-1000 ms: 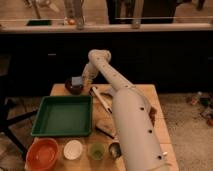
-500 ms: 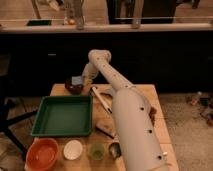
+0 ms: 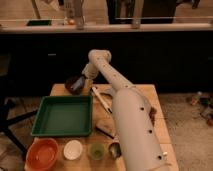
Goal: Place sponge in purple bowl
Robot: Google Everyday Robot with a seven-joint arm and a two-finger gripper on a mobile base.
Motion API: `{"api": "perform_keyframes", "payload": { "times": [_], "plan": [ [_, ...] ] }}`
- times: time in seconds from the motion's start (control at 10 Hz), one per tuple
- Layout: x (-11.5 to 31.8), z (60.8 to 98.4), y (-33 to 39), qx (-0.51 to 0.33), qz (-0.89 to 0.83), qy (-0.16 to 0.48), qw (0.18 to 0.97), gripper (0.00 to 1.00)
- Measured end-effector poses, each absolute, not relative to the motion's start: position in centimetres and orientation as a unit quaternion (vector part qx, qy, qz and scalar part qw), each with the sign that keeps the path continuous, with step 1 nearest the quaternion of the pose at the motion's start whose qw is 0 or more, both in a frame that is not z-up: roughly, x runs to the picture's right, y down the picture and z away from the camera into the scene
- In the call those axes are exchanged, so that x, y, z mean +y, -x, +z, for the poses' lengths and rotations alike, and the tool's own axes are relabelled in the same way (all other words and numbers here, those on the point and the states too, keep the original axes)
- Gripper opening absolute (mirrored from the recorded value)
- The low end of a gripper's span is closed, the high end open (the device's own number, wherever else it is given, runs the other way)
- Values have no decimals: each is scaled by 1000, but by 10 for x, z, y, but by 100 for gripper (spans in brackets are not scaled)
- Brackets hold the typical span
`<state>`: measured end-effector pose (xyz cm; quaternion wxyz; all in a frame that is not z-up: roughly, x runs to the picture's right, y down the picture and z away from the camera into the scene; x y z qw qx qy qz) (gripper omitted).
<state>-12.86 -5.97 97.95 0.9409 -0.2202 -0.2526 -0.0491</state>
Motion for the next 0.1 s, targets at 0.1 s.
{"api": "perform_keyframes", "payload": {
  "times": [0.1],
  "plan": [
    [-60, 980, 129, -253, -49, 220, 941, 80]
  ]
}}
